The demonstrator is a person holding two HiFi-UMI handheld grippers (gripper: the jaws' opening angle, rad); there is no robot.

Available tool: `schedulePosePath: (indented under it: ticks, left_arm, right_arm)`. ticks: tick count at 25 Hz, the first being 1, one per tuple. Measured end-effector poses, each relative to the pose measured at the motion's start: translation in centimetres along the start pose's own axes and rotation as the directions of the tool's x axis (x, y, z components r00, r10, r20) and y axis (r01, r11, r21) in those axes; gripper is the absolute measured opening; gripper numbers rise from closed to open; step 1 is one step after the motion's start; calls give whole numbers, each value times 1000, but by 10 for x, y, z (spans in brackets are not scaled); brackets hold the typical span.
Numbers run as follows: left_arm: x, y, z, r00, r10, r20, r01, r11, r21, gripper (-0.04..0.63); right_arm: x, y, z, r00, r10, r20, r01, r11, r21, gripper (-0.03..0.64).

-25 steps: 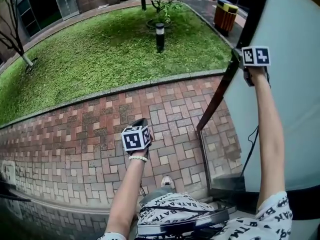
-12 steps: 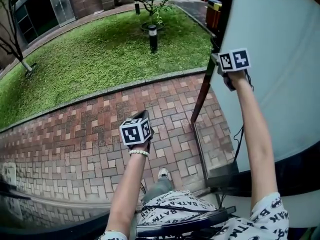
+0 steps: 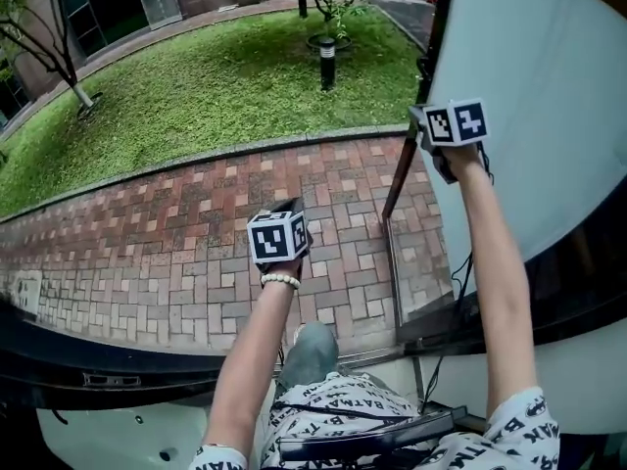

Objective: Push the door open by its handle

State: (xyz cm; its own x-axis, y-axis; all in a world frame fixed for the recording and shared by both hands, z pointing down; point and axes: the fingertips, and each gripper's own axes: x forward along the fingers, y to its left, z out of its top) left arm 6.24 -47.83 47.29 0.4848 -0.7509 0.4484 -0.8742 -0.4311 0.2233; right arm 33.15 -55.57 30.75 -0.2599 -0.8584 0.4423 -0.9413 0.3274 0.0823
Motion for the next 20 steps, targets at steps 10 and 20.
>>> schedulePosePath:
  ticks: [10,20]
  left_arm:
    - [-34,-21,-22,1000,7,-20,-7,1000,-8,-14]
    - [-89,-35,-58,999,-35,-11,34,999,-33,-14]
  right_arm:
    - [-41,28,0,996,74,48,-74,997,-6,14]
    - [-76,112,-29,990,138,30,-137,989,-51,14]
